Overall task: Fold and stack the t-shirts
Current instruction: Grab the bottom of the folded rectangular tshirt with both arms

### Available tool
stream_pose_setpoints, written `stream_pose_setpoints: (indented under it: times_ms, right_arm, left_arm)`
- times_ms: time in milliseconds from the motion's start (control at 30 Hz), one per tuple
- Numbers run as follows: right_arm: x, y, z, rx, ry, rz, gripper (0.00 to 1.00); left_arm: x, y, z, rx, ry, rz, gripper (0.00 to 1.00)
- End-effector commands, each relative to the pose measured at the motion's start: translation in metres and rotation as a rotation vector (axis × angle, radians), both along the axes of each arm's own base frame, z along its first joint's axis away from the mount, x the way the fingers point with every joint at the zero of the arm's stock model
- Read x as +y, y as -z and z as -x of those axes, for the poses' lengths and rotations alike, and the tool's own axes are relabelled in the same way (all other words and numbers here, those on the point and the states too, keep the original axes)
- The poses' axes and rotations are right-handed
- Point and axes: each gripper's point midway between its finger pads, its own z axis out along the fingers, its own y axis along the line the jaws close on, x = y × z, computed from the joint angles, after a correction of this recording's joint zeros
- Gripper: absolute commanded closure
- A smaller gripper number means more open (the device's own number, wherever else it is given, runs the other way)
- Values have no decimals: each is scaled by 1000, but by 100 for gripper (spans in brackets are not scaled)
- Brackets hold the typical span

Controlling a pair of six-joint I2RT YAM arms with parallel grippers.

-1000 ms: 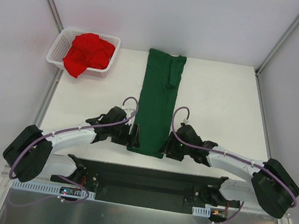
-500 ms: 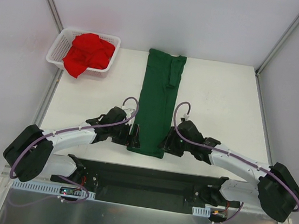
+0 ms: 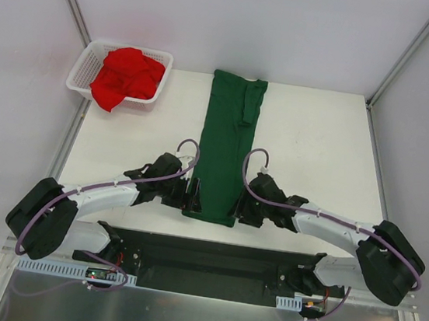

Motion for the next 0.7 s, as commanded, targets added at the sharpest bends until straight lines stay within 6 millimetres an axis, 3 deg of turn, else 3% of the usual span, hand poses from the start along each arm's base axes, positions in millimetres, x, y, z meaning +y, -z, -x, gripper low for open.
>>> stream_pose_setpoints:
  times_ms: [0, 333, 533, 667]
  right_arm:
    - [8, -5, -8, -24, 5, -9, 47]
    - [8, 3, -4, 0, 7, 8, 49]
    - [9, 4, -4, 5, 7, 10, 58]
    - [8, 5, -3, 9, 5, 13, 58]
  left_arm:
    - [-2, 3, 4, 11, 23, 2, 22]
    - [-3, 4, 4, 17, 29, -1, 24]
    - [-4, 5, 4, 22, 35, -3, 25]
    - [-3, 7, 3, 24, 32, -12, 25]
